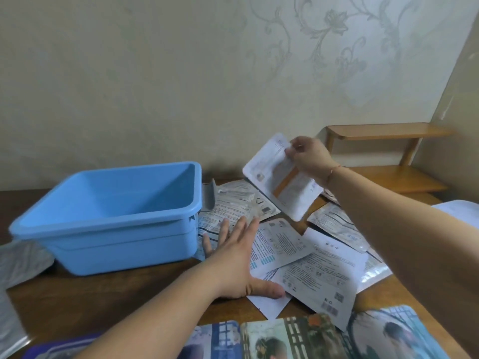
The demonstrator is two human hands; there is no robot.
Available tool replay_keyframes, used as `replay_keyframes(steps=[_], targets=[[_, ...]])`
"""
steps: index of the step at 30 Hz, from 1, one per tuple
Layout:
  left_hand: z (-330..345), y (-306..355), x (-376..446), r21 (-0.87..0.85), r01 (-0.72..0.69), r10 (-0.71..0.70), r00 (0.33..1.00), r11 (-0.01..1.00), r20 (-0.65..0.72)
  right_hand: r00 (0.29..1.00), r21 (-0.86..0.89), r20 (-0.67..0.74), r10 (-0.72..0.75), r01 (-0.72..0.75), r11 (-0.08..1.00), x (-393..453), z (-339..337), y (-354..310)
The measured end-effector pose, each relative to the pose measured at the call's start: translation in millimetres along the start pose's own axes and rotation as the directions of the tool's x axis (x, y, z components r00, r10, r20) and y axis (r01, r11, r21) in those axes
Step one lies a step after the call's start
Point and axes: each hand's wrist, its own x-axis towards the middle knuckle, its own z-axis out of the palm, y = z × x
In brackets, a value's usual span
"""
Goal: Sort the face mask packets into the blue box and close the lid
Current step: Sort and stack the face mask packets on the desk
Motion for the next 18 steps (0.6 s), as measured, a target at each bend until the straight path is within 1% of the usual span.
replay_keyframes(steps=[2, 3, 4, 5, 6, 7, 8, 9, 10, 11, 14, 15, 16, 17, 18], targets=[[0, 4, -7, -0.045, -0.077, 0.071, 0.989, 0.996, -0.127, 0.995, 0.102, -0.081, 0.061, -0.052, 0.993, -5, -14, -15], [-1, 7, -9, -0.141, -0.115, 0.086, 0.976, 0.983, -0.199, 0.992, 0.134, -0.095, 0.088, -0.075, 0.988, -11, -21, -20], [-4, 13, -12, -0.312, -0.144, 0.062, 0.964, 0.939, -0.257, 0.988, 0.185, -0.091, 0.128, -0.109, 0.977, -21, -27, -24], [-10, 21, -16, -0.536, -0.159, -0.006, 0.956, 0.829, -0.292, 0.983, 0.267, -0.062, 0.174, -0.151, 0.952, -31, -32, -27], [-15, 28, -19, -0.756, -0.169, -0.081, 0.956, 0.633, -0.281, 0.975, 0.357, -0.005, 0.223, -0.207, 0.911, -46, -36, -29], [-19, 34, -20, -0.902, -0.171, -0.125, 0.963, 0.396, -0.237, 0.965, 0.424, 0.055, 0.257, -0.255, 0.869, -59, -39, -27], [-23, 40, -22, -0.966, -0.167, -0.129, 0.972, 0.197, -0.195, 0.951, 0.468, 0.123, 0.284, -0.308, 0.829, -74, -42, -26], [-26, 47, -26, -0.982, -0.168, -0.123, 0.976, 0.082, -0.177, 0.935, 0.480, 0.186, 0.301, -0.354, 0.803, -89, -44, -24], [-27, 53, -31, -0.982, -0.178, -0.114, 0.976, 0.059, -0.183, 0.917, 0.482, 0.248, 0.312, -0.397, 0.781, -103, -48, -23], [-26, 57, -34, -0.977, -0.197, -0.130, 0.970, 0.079, -0.206, 0.903, 0.477, 0.289, 0.317, -0.423, 0.771, -117, -51, -21], [-16, 63, -46, -0.945, -0.233, -0.159, 0.949, 0.231, -0.273, 0.884, 0.472, 0.338, 0.324, -0.457, 0.754, -155, -65, -23], [-15, 66, -54, -0.941, -0.234, -0.147, 0.950, 0.244, -0.274, 0.877, 0.476, 0.354, 0.323, -0.467, 0.746, -167, -72, -26], [-15, 68, -62, -0.949, -0.237, -0.136, 0.954, 0.210, -0.268, 0.866, 0.500, 0.402, 0.298, -0.480, 0.721, -178, -81, -29], [-16, 70, -71, -0.957, -0.241, -0.119, 0.958, 0.159, -0.261, 0.867, 0.578, 0.442, 0.231, -0.472, 0.665, -188, -90, -32], [-15, 74, -80, -0.971, -0.228, -0.101, 0.967, 0.069, -0.234, 0.870, 0.655, 0.473, 0.142, -0.455, 0.603, -201, -98, -36]])
